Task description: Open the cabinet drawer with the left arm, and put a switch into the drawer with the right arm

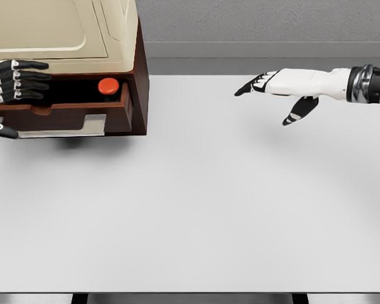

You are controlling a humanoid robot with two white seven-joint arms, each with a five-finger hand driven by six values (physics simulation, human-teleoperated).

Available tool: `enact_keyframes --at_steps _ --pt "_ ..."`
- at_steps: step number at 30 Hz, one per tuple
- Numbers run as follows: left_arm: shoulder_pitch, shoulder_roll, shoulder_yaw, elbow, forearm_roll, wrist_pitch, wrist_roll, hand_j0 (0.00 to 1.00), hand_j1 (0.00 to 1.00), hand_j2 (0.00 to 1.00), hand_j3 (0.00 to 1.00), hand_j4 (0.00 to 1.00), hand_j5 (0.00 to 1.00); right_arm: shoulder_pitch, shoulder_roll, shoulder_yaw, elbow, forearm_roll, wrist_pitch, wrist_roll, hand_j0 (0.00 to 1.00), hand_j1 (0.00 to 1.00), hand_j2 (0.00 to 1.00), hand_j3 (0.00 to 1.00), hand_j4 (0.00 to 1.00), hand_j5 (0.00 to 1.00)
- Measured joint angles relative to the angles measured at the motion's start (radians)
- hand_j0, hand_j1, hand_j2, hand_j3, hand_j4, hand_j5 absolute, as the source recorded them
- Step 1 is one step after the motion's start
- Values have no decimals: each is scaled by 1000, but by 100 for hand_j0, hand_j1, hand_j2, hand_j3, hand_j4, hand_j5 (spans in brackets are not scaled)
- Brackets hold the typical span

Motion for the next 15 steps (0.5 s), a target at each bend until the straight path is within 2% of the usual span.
enact_keyframes --at_steps 2,3,4,6,9,15 --pt "-3 8 2 0 29 0 0 100 100 100 100 100 100 0 1 -1 0 0 0 0 100 100 100 100 100 100" --pt "-30 0 2 0 33 0 0 100 100 100 100 100 100 2 2 -1 0 0 0 0 100 100 100 100 100 100" --pt "-63 -28 4 0 41 0 0 100 100 100 100 100 100 2 2 -1 0 0 0 0 100 100 100 100 100 100" --pt "-86 -107 2 0 44 0 0 100 100 100 100 100 100 2 1 -1 0 0 0 0 100 100 100 100 100 100" --pt "-83 -196 -2 0 45 0 0 100 100 100 100 100 100 2 1 -1 0 0 0 0 100 100 100 100 100 100" --pt "-78 -281 -13 0 44 1 0 100 100 100 100 100 100 6 3 -1 0 0 0 0 100 100 100 100 100 100"
